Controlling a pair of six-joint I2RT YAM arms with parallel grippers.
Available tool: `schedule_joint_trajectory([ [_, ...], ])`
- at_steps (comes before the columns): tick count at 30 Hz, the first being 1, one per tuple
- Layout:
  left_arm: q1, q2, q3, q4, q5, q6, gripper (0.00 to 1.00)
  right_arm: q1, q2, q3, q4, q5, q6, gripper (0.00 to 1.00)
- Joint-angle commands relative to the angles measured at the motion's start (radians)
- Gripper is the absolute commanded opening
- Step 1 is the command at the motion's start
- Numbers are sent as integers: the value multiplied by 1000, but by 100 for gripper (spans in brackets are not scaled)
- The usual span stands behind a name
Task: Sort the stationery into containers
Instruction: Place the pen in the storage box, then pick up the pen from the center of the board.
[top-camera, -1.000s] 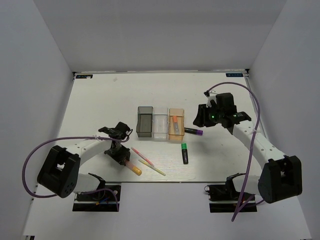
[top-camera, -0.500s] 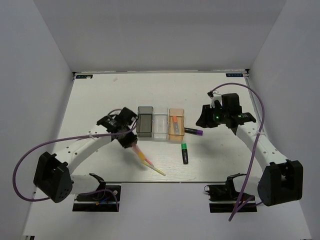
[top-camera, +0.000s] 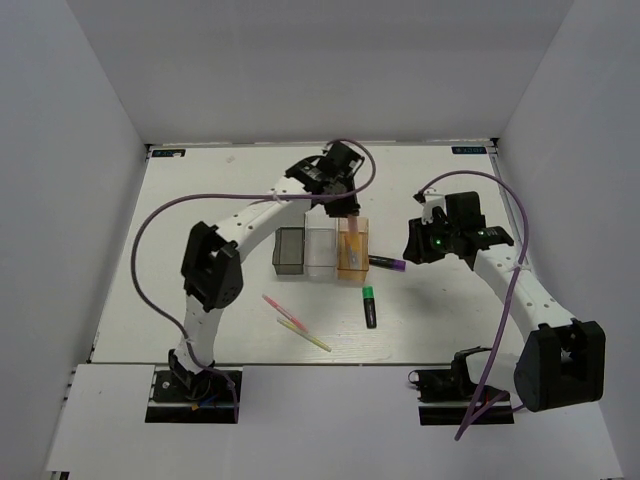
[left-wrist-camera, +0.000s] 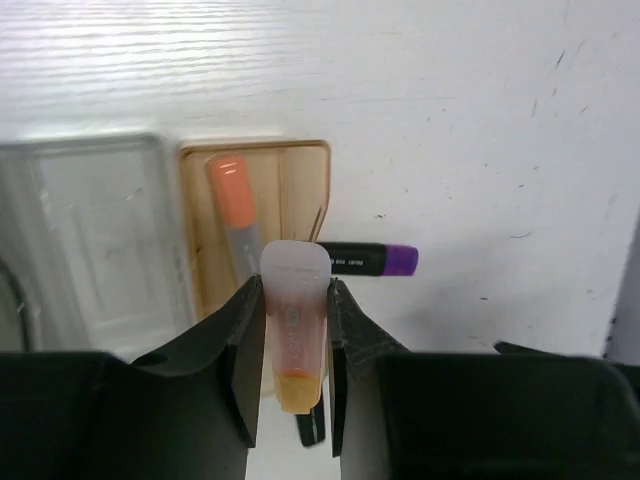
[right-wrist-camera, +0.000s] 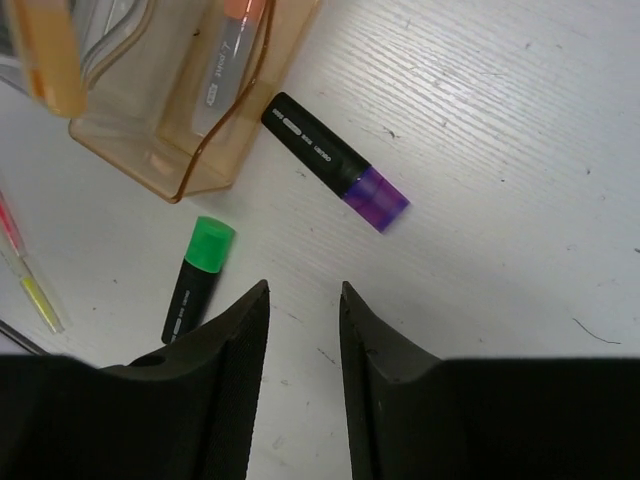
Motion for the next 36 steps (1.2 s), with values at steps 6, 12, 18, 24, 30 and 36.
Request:
schedule_joint_trajectory([
  [6,-42,126,130,-1,-43,182,0,-17,-8,-2,7,32,-46,39],
  [12,-52,141,76,17,-45,215,26,-19,18,-4,9,20,-65,67],
  [18,-63,155,91,20,-40,228,58,-16,73,13,-10,-14,-140,65],
  [24,-52,142,137,2,-40,229,64,-6,84,-19,50,-115,-336,62],
  [30,-55,-87,17,-13,-42,245,3,-12,189,-18,58,-266,-809,58],
  [36,-107,-421,-395,-29,-52,309,61,-5,364,93,10,-258,-910,62],
])
